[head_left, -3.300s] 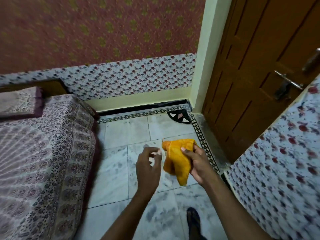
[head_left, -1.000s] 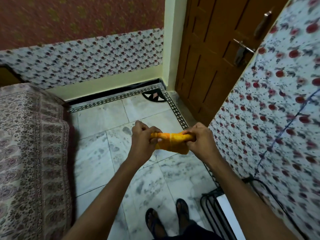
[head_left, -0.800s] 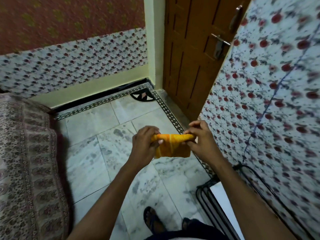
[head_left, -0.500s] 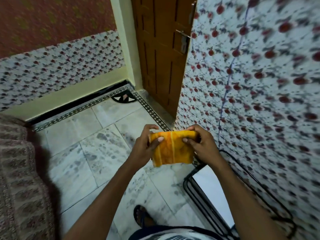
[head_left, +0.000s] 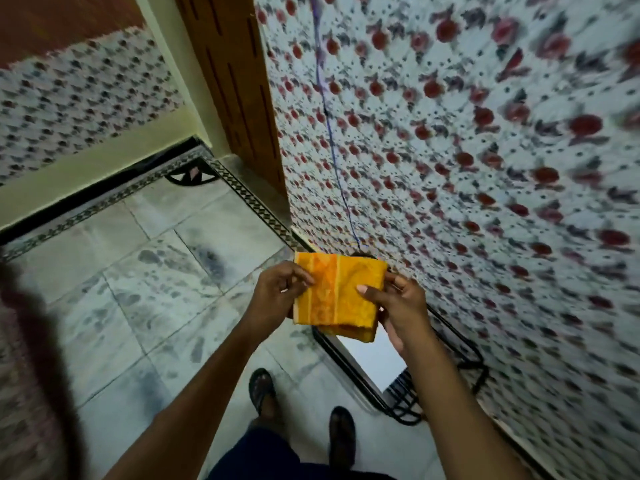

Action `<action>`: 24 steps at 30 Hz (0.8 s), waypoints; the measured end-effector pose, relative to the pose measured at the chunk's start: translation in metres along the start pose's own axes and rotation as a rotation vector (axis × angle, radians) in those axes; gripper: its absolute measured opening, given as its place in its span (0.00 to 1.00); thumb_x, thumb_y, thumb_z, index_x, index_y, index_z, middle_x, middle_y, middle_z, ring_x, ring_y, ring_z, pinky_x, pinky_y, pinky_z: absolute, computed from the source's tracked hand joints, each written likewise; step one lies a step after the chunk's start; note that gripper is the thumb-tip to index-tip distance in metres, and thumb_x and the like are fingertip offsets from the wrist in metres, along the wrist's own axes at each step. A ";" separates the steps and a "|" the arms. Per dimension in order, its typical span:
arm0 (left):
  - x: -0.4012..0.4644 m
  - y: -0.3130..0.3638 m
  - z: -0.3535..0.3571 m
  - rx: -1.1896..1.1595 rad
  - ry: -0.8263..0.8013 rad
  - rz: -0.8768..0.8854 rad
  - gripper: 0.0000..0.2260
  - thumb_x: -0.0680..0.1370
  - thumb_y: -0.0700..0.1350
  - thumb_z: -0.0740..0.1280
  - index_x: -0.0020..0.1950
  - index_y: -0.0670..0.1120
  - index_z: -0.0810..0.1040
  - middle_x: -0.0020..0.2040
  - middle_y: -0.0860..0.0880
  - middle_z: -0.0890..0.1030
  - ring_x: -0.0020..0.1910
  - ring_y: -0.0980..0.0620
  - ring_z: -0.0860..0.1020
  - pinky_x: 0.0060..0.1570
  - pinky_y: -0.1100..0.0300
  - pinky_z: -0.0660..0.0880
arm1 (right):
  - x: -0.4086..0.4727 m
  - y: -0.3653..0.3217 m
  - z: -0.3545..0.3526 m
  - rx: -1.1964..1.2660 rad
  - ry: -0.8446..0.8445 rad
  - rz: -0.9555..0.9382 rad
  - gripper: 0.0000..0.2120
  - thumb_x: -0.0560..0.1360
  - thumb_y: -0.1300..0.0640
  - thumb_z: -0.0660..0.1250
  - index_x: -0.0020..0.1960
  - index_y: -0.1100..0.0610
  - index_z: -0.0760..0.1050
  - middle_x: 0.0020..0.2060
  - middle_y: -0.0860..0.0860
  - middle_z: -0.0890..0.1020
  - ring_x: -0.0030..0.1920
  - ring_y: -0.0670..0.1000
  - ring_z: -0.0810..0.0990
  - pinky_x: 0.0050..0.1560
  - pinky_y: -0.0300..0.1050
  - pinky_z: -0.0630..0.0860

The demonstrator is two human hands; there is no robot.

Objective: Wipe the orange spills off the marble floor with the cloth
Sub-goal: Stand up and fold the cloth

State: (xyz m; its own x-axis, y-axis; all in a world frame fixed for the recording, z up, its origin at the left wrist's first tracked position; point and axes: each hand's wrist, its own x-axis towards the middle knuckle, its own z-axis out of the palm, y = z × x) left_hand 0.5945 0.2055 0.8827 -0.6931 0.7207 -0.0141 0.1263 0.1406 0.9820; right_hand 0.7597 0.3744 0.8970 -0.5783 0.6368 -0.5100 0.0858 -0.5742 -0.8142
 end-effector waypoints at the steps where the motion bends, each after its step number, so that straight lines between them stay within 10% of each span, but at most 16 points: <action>1: 0.001 -0.002 0.009 0.032 -0.026 0.001 0.11 0.80 0.36 0.73 0.47 0.53 0.87 0.51 0.46 0.84 0.53 0.48 0.82 0.55 0.59 0.77 | 0.003 0.006 -0.010 0.006 0.022 0.001 0.21 0.72 0.72 0.75 0.61 0.57 0.79 0.55 0.56 0.87 0.53 0.58 0.86 0.44 0.55 0.84; 10: 0.060 -0.115 0.079 0.194 -0.344 -0.090 0.21 0.73 0.53 0.78 0.65 0.52 0.84 0.67 0.52 0.79 0.68 0.50 0.78 0.65 0.53 0.78 | 0.087 0.101 -0.088 -0.325 0.252 -0.082 0.14 0.81 0.54 0.72 0.63 0.45 0.72 0.64 0.55 0.80 0.62 0.60 0.81 0.53 0.70 0.83; 17: 0.118 -0.245 0.133 0.307 -0.318 -0.166 0.15 0.73 0.31 0.77 0.55 0.47 0.87 0.58 0.53 0.82 0.59 0.62 0.78 0.49 0.76 0.72 | 0.171 0.188 -0.127 -0.333 0.347 0.022 0.11 0.82 0.48 0.70 0.58 0.34 0.71 0.63 0.55 0.81 0.60 0.61 0.83 0.54 0.69 0.83; 24: 0.171 -0.385 0.181 0.401 -0.446 -0.160 0.15 0.74 0.27 0.73 0.58 0.38 0.86 0.66 0.42 0.80 0.65 0.48 0.76 0.64 0.58 0.76 | 0.256 0.279 -0.148 -0.050 0.471 0.161 0.07 0.85 0.55 0.65 0.60 0.46 0.70 0.60 0.58 0.81 0.58 0.64 0.83 0.46 0.74 0.82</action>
State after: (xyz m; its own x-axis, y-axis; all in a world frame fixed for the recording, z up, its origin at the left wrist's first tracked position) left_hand 0.5558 0.3981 0.4677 -0.3727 0.8720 -0.3175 0.3625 0.4517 0.8152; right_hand 0.7557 0.4540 0.4981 -0.1262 0.7119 -0.6908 0.1893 -0.6663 -0.7213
